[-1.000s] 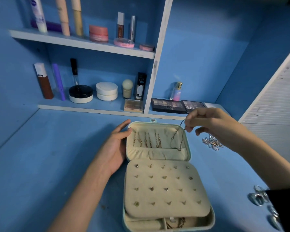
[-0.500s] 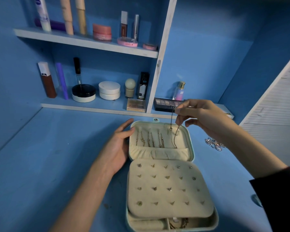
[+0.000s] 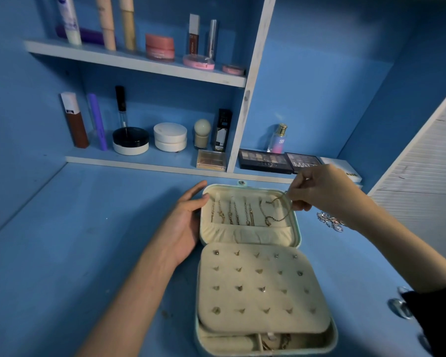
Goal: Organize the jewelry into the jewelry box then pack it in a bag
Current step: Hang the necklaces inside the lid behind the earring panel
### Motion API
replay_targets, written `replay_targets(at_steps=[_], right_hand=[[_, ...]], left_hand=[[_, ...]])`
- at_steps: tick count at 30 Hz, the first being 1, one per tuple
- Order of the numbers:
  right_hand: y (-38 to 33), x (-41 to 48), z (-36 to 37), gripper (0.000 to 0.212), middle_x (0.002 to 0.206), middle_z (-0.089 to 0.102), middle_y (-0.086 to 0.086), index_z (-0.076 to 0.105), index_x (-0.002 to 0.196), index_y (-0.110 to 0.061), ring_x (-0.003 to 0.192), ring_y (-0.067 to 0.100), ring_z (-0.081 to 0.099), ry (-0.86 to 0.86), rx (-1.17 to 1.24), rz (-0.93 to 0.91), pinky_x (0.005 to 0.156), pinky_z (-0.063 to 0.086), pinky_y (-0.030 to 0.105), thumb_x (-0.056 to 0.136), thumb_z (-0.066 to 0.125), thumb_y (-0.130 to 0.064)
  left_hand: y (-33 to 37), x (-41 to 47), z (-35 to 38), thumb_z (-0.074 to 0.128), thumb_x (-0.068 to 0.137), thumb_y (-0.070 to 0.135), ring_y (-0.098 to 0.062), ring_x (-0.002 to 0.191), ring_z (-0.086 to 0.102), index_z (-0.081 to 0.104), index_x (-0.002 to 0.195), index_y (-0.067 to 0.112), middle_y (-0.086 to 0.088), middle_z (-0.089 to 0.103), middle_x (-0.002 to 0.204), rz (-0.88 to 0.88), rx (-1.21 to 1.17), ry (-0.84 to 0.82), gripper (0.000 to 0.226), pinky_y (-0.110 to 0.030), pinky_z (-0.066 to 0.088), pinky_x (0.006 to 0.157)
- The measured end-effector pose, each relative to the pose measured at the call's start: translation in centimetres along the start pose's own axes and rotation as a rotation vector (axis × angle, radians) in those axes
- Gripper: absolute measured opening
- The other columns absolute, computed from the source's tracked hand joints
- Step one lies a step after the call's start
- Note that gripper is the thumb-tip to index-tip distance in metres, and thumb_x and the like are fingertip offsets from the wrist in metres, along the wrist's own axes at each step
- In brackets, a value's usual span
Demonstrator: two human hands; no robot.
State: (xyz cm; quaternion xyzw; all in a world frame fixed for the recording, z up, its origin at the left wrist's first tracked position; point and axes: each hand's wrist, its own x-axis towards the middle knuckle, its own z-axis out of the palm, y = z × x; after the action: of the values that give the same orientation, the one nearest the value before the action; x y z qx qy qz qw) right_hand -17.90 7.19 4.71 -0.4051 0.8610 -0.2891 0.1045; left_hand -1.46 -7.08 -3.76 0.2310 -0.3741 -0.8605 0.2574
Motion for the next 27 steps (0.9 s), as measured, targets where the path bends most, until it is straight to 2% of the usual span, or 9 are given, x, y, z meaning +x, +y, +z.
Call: replay_targets(at_steps=[1, 4, 5, 12, 17, 19, 22, 27], right_hand=[[0.0, -0.4, -0.2, 0.014, 0.055, 0.068, 0.001, 0.062, 0.063, -0.011, 0.045, 0.008, 0.053, -0.039, -0.042, 0.02, 0.058, 0.047, 0.026, 0.075, 0.066, -0.007], [-0.2, -1.6, -0.6, 0.012, 0.052, 0.066, 0.001, 0.062, 0.065, -0.007, 0.041, 0.007, 0.05, -0.193, -0.178, 0.064, 0.044, 0.038, 0.016, 0.076, 0.064, -0.011], [-0.3, -1.9, -0.6, 0.012, 0.051, 0.066, 0.0, 0.063, 0.066, -0.007, 0.041, 0.007, 0.05, -0.234, -0.216, 0.075, 0.044, 0.038, 0.015, 0.077, 0.064, -0.013], [-0.9, -3.0, -0.9, 0.019, 0.05, 0.063, -0.003, 0.066, 0.068, -0.01, 0.044, 0.008, 0.05, -0.477, -0.354, 0.124, 0.058, 0.043, 0.021, 0.077, 0.061, -0.026], [-1.8, -3.6, -0.7, 0.019, 0.051, 0.061, -0.002, 0.068, 0.069, -0.012, 0.048, 0.008, 0.05, -0.639, -0.34, 0.089, 0.065, 0.046, 0.021, 0.077, 0.061, -0.028], [-2.0, -3.5, -0.7, 0.019, 0.052, 0.061, -0.002, 0.068, 0.068, -0.014, 0.049, 0.009, 0.049, -0.641, -0.308, 0.076, 0.066, 0.045, 0.022, 0.078, 0.061, -0.029], [-1.9, -2.8, -0.6, 0.018, 0.053, 0.062, -0.001, 0.069, 0.068, -0.018, 0.05, 0.011, 0.048, -0.52, -0.223, 0.058, 0.062, 0.042, 0.024, 0.08, 0.062, -0.029], [-2.0, -1.8, -0.3, 0.017, 0.045, 0.056, -0.004, 0.07, 0.073, -0.017, 0.039, 0.006, 0.041, -0.251, -0.074, -0.041, 0.039, 0.031, 0.009, 0.085, 0.062, -0.024]], left_hand=[[0.0, 0.0, 0.0, 0.046, 0.094, 0.004, -0.017, 0.081, 0.064, 0.051, 0.132, 0.019, -0.005, 0.069, 0.088, 0.0, 0.0, 0.001, 0.041, -0.031, 0.05, 0.065], [0.0, 0.0, 0.0, 0.046, 0.095, 0.005, -0.018, 0.082, 0.063, 0.05, 0.133, 0.02, -0.006, 0.068, 0.09, -0.004, 0.004, 0.003, 0.041, -0.031, 0.049, 0.065], [0.0, 0.0, 0.0, 0.046, 0.095, 0.005, -0.018, 0.082, 0.063, 0.05, 0.133, 0.02, -0.006, 0.069, 0.089, -0.006, 0.003, 0.004, 0.041, -0.031, 0.049, 0.064], [0.0, 0.1, -0.1, 0.046, 0.094, 0.005, -0.018, 0.081, 0.065, 0.05, 0.133, 0.02, -0.005, 0.071, 0.089, -0.012, -0.003, 0.006, 0.041, -0.031, 0.05, 0.063], [0.0, 0.1, -0.1, 0.046, 0.094, 0.005, -0.018, 0.08, 0.066, 0.051, 0.133, 0.02, -0.006, 0.071, 0.089, -0.017, -0.01, 0.003, 0.041, -0.03, 0.053, 0.058], [0.0, 0.1, 0.0, 0.047, 0.094, 0.005, -0.016, 0.077, 0.066, 0.051, 0.132, 0.02, -0.004, 0.071, 0.087, -0.015, -0.009, 0.005, 0.041, -0.028, 0.053, 0.056], [-0.1, 0.1, -0.1, 0.047, 0.094, 0.006, -0.016, 0.077, 0.063, 0.051, 0.132, 0.02, -0.003, 0.069, 0.085, -0.008, 0.004, 0.015, 0.041, -0.03, 0.05, 0.061], [-0.1, 0.1, -0.1, 0.048, 0.094, 0.007, -0.018, 0.086, 0.06, 0.051, 0.132, 0.022, -0.005, 0.066, 0.093, -0.003, 0.017, 0.016, 0.041, -0.032, 0.048, 0.07]])
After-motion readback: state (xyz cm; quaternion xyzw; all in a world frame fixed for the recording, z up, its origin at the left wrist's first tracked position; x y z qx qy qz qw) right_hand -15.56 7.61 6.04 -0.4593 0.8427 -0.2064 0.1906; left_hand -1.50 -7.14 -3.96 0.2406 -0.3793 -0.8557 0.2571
